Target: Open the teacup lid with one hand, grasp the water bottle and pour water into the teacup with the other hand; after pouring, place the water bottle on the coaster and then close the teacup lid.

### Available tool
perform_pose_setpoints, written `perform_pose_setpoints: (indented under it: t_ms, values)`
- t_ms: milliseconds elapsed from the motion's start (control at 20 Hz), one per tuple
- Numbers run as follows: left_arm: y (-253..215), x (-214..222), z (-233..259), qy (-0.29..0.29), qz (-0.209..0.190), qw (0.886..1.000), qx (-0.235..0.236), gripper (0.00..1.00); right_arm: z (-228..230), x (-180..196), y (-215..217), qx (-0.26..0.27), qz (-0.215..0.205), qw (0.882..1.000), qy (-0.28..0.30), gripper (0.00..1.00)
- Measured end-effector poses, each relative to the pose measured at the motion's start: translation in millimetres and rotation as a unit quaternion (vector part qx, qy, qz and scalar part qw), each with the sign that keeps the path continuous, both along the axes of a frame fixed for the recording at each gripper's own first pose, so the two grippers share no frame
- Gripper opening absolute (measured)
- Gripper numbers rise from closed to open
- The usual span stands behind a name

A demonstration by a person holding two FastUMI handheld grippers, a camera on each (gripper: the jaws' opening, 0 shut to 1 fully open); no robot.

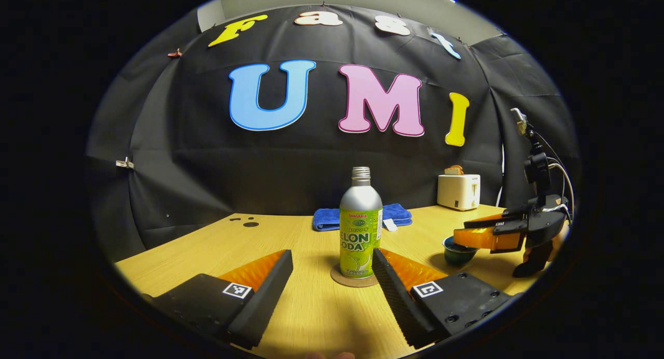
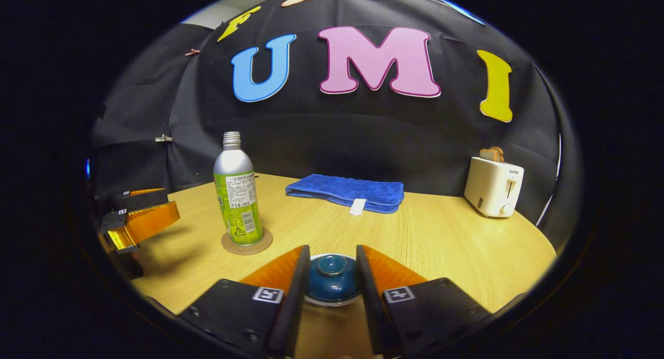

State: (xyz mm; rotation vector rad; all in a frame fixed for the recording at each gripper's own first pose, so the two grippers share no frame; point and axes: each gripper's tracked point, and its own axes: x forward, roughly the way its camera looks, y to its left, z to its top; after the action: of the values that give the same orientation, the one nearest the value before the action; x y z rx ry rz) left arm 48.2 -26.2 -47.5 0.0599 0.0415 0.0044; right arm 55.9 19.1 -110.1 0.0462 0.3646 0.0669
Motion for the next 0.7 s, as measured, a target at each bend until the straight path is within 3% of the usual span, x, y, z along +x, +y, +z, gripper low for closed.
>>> perform_pose_setpoints:
  t_ms: [150,450,700]
  values:
    - [0,1,1,0.0,0.0,1.0,0.0,0.97,12,-9,-3,0.019,-0.009,0.999,-0.031,0.83]
    - [0,1,0,0.0,0.0,1.0,0.0,0.97,34,-43,-12,0.006,-0.021,0.997,-0.079,0.94]
    - [0,1,-1,0.0,0.0,1.0,0.0,0.97,41,-66,-6,0.036,-0.015,0.994,-0.098,0.96]
